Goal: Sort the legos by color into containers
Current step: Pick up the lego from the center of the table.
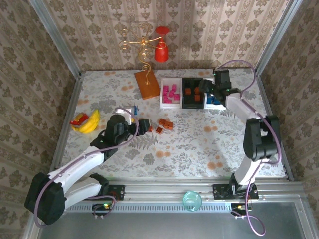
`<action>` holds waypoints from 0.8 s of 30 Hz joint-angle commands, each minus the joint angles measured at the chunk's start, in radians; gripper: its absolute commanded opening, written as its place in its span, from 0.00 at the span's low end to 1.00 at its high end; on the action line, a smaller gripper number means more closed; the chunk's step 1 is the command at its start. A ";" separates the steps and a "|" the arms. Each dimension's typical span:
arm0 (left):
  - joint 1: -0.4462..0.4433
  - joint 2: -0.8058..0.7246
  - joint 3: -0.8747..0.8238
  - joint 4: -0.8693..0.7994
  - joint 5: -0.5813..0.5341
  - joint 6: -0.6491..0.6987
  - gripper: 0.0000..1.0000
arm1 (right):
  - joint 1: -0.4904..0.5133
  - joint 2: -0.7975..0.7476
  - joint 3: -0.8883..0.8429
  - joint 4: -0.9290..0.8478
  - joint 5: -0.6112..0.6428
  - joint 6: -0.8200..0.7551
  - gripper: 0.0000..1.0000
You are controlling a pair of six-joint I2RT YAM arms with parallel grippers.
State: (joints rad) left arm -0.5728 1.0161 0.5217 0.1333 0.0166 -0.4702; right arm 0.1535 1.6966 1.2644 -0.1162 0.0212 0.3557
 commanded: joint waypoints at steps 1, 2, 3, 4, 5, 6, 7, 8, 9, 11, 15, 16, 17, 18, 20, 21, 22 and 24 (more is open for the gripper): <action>0.066 0.011 -0.017 -0.029 -0.010 0.044 0.89 | 0.084 -0.120 -0.087 0.085 -0.048 -0.040 0.74; 0.094 0.029 -0.014 -0.030 0.004 0.044 0.89 | 0.114 -0.141 -0.108 0.092 -0.057 -0.052 0.75; 0.123 0.052 -0.008 -0.029 0.025 0.043 0.89 | 0.150 -0.160 -0.125 0.093 -0.064 -0.064 0.77; 0.160 0.077 -0.001 -0.026 0.045 0.044 0.89 | 0.186 -0.175 -0.140 0.091 -0.071 -0.076 0.79; 0.178 0.100 0.006 -0.022 0.052 0.043 0.89 | 0.216 -0.183 -0.150 0.088 -0.072 -0.081 0.81; 0.196 0.130 0.018 -0.022 0.062 0.044 0.89 | 0.248 -0.189 -0.164 0.089 -0.076 -0.084 0.82; 0.210 0.157 0.030 -0.022 0.069 0.046 0.89 | 0.276 -0.193 -0.174 0.092 -0.079 -0.085 0.83; 0.220 0.185 0.042 -0.021 0.069 0.049 0.89 | 0.300 -0.195 -0.187 0.095 -0.080 -0.085 0.83; 0.228 0.216 0.057 -0.024 0.069 0.051 0.88 | 0.327 -0.196 -0.201 0.104 -0.084 -0.084 0.83; 0.233 0.269 0.086 -0.033 0.074 0.058 0.88 | 0.381 -0.196 -0.226 0.117 -0.091 -0.091 0.83; 0.232 0.344 0.098 -0.011 0.092 0.044 0.87 | 0.519 -0.143 -0.243 0.112 -0.073 -0.152 0.84; 0.233 0.353 0.094 -0.007 0.091 0.039 0.87 | 0.551 -0.115 -0.238 0.109 -0.066 -0.176 0.84; 0.233 0.359 0.091 -0.004 0.090 0.035 0.87 | 0.574 -0.089 -0.230 0.105 -0.067 -0.194 0.84; 0.234 0.360 0.083 0.002 0.086 0.033 0.87 | 0.595 -0.053 -0.212 0.095 -0.067 -0.212 0.84; 0.236 0.350 0.064 0.007 0.077 0.028 0.87 | 0.633 0.016 -0.165 0.066 -0.060 -0.247 0.84; 0.238 0.340 0.052 0.008 0.070 0.026 0.87 | 0.648 0.055 -0.139 0.057 -0.051 -0.265 0.84; 0.242 0.328 0.039 0.009 0.063 0.022 0.87 | 0.660 0.090 -0.116 0.053 -0.042 -0.277 0.83; 0.258 0.300 0.007 0.012 0.054 0.015 0.87 | 0.666 0.164 -0.067 0.047 -0.040 -0.288 0.83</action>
State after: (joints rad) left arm -0.3355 1.3563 0.5701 0.1329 0.0837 -0.4450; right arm 0.8165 1.7958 1.1309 -0.0380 -0.0521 0.1299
